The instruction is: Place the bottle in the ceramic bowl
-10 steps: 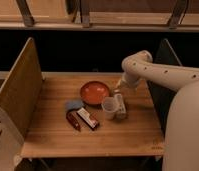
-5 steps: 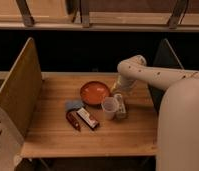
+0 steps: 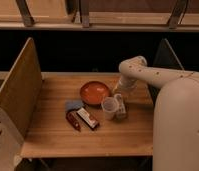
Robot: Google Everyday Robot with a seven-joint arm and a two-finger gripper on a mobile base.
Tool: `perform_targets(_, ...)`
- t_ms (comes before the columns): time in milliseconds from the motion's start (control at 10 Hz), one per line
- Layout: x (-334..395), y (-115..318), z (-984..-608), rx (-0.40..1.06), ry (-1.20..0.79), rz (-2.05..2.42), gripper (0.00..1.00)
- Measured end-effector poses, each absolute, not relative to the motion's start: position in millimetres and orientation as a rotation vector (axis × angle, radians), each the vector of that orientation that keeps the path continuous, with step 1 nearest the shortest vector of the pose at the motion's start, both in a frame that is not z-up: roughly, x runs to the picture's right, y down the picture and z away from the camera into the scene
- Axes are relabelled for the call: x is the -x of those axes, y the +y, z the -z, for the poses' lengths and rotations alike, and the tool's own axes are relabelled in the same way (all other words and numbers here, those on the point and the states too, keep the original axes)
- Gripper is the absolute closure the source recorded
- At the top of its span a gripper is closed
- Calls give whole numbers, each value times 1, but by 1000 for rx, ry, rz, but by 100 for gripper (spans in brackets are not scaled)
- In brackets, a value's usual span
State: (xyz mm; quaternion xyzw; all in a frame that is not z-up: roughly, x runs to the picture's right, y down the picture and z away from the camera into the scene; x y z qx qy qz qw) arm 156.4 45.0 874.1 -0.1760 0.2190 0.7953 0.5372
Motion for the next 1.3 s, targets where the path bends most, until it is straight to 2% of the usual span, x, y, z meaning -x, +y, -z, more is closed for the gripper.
perform_targets(400,-164,78,-888,457,647,-1894,35)
perform_targets(1100,-151,106,-909,576,702,-1907,36)
perform_targets(1200,-152,108,-912,579,706,-1910,40)
perform_targets(1300,-154,103,-913,573,697,-1917,52)
